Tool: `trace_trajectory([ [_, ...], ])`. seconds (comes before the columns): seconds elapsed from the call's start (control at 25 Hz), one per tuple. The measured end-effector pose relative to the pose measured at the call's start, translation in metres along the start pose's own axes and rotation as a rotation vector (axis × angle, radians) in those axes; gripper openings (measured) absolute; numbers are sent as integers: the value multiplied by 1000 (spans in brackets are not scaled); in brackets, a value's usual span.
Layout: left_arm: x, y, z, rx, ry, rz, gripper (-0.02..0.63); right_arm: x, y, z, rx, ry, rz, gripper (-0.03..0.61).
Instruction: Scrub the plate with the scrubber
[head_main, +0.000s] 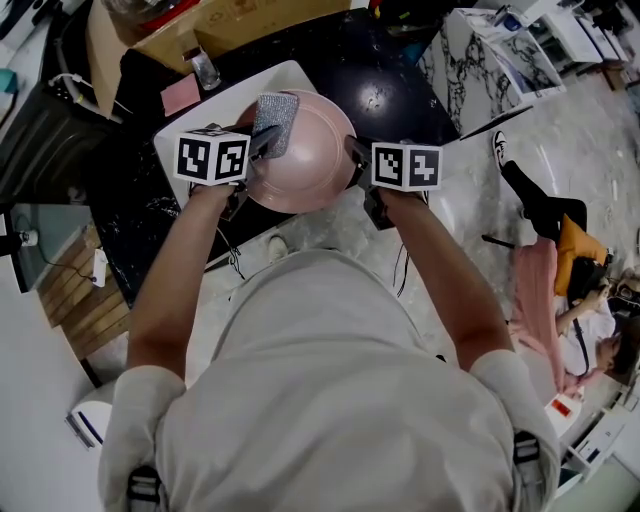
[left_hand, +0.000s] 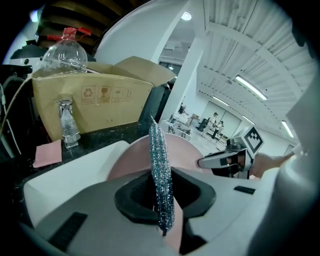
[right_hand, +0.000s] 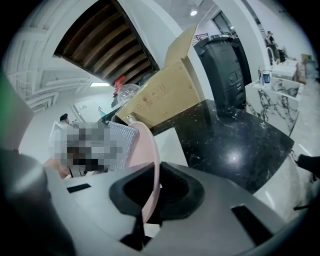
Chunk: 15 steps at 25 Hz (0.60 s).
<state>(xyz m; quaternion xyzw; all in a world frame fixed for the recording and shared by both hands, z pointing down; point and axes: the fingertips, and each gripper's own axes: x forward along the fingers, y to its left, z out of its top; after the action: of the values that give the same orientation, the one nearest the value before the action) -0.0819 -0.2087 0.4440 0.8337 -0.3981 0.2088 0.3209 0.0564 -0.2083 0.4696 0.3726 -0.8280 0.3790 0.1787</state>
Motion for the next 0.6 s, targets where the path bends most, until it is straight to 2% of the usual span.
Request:
trace_trajectory([
  [0.44, -20, 42, -13, -32, 14, 79, 67, 0, -14, 4, 31, -2, -9, 29],
  [0.6, -24, 44, -16, -36, 8, 81, 67, 2, -20, 3, 44, -1, -16, 28],
])
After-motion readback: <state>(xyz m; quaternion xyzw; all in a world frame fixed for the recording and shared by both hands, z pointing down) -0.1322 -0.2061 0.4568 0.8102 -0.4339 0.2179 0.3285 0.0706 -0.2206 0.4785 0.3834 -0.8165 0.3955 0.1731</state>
